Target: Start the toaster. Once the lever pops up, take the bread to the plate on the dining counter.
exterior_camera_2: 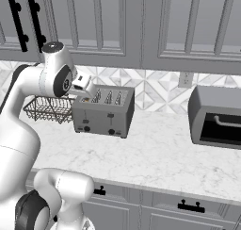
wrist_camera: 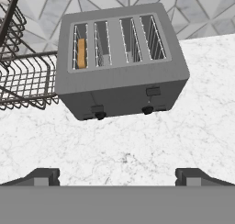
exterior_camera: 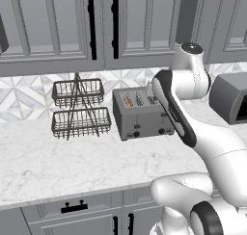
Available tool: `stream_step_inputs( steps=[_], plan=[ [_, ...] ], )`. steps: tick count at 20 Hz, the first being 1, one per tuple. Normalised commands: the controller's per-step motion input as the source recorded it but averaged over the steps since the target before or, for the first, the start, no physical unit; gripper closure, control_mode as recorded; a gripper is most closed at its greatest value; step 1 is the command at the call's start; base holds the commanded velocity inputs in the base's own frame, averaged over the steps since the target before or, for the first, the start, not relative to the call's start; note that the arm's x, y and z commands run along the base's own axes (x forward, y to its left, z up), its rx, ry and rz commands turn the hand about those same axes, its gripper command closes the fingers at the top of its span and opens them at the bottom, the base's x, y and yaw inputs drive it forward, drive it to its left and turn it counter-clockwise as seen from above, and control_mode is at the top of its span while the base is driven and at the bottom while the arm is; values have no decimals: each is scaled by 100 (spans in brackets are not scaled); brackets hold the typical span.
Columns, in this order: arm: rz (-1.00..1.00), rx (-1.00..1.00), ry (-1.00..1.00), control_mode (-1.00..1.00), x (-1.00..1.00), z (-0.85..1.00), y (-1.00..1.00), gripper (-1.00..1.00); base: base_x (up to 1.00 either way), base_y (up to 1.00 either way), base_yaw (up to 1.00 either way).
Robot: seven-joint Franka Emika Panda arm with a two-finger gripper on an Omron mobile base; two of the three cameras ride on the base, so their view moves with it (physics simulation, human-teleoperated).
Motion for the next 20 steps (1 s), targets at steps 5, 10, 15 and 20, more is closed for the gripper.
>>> stream_step_inputs(
  steps=[5,10,15,20],
  plan=[
    [0,0,0,-100,0,0,0,-100,0,0,0],
    [0,0,0,-100,0,0,0,-100,0,0,0],
    [0,0,0,-100,0,0,0,-100,0,0,0],
    [0,0,0,-100,0,0,0,-100,0,0,0]
  ],
)
